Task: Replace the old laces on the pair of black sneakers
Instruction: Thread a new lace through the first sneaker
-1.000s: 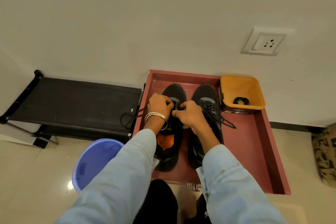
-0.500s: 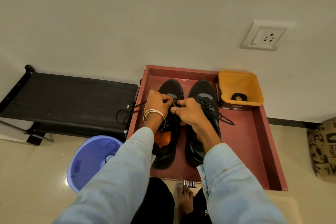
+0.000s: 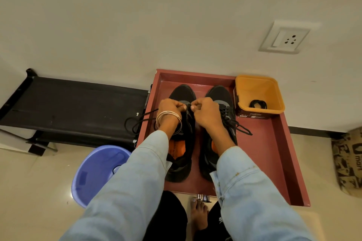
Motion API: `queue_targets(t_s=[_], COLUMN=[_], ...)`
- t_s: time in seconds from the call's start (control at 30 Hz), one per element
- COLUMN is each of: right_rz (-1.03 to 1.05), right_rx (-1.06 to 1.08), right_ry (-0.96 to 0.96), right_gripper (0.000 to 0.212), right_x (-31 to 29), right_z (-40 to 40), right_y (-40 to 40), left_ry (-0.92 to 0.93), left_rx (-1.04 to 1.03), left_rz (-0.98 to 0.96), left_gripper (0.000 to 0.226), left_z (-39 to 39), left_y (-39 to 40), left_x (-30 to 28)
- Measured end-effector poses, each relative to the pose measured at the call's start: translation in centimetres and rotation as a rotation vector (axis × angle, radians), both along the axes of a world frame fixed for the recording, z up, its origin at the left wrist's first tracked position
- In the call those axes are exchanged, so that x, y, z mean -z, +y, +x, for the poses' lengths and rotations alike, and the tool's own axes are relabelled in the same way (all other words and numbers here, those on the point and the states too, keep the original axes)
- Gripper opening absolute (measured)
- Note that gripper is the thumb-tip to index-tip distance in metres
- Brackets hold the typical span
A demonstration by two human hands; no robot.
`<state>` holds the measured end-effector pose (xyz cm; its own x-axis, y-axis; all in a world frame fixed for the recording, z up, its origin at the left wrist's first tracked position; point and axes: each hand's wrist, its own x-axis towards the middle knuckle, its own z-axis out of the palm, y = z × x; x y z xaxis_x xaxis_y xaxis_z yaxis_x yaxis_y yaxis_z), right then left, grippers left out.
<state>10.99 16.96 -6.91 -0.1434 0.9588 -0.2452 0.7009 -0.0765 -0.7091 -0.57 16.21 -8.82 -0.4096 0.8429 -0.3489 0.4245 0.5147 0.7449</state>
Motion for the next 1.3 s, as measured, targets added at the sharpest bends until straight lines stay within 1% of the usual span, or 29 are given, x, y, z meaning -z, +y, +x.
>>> queue_targets(t_s=[0.1,0.23,0.3,0.43,0.53,0.6,0.67,0.7,0.77,0.87,0.97,1.07,1.13,1.17,1.2,1.27,1.3], right_rz=[0.109,0.091,0.06,0.017,-0.02,-0.031,-0.031,-0.028,-0.023,-0.015,0.019,0.086,0.164,0.208,0.232,0.202,0.172], right_rx=[0.063,0.144,0.151,0.023,-0.086,-0.126,-0.135,-0.126,-0.072,0.065,0.182,0.223,0.181,0.135,0.077,-0.053,-0.115], right_ry=[-0.077,-0.035,-0.027,-0.09,-0.157,-0.171,-0.17,-0.166,-0.134,0.023,0.184,0.346,0.4,0.378,0.331,0.223,0.187], right_gripper=[0.016,0.007,0.01,0.014,0.029,0.035,0.038,0.039,0.041,0.04,0.043,0.038,0.036,0.035,0.035,0.035,0.035], right_x=[0.3,0.9,0.9,0.5,0.0,-0.3,-0.5,-0.4,-0.4,-0.9,-2.6,-6.1,-8.3,-9.0,-9.5,-9.8,-9.8], right_z=[-1.1,-1.2,-1.2,-1.6,-1.7,-1.7,-1.7,-1.6,-1.5,-0.9,-0.3,0.7,1.5,1.7,1.8,1.9,1.9], right_y=[-0.6,0.0,0.5,0.9,1.1,1.2,1.2,1.2,1.2,1.1,1.3,1.7,1.6,1.6,1.5,1.2,1.0], left_ry=[0.01,0.046,0.082,0.209,0.27,0.231,0.137,0.106,0.074,0.044,0.055,0.005,-0.091,-0.143,-0.18,-0.24,-0.265], left_rx=[0.005,0.044,0.087,0.184,0.177,0.121,0.012,-0.031,-0.086,-0.147,-0.179,-0.209,-0.26,-0.294,-0.329,-0.369,-0.361], left_rz=[0.053,0.086,0.098,0.118,0.14,0.202,0.246,0.262,0.293,0.317,0.332,0.361,0.4,0.428,0.452,0.513,0.54], left_gripper=[0.016,0.014,0.013,0.022,0.029,0.038,0.046,0.044,0.033,0.016,0.014,0.017,0.022,0.023,0.021,0.018,0.022], left_z=[-0.2,-0.4,-0.6,-0.7,0.0,0.4,0.4,0.3,0.3,0.2,0.1,0.0,0.0,0.0,-0.1,-0.4,-0.8], left_y=[-0.4,-0.9,-1.1,-2.0,-2.9,-3.2,-3.4,-3.4,-3.6,-3.8,-3.7,-4.0,-4.3,-4.5,-4.6,-4.2,-3.8], left_x=[0.3,0.3,0.4,0.7,0.8,0.9,0.8,0.8,0.8,0.9,1.1,0.9,0.5,0.0,-0.6,-2.0,-2.6])
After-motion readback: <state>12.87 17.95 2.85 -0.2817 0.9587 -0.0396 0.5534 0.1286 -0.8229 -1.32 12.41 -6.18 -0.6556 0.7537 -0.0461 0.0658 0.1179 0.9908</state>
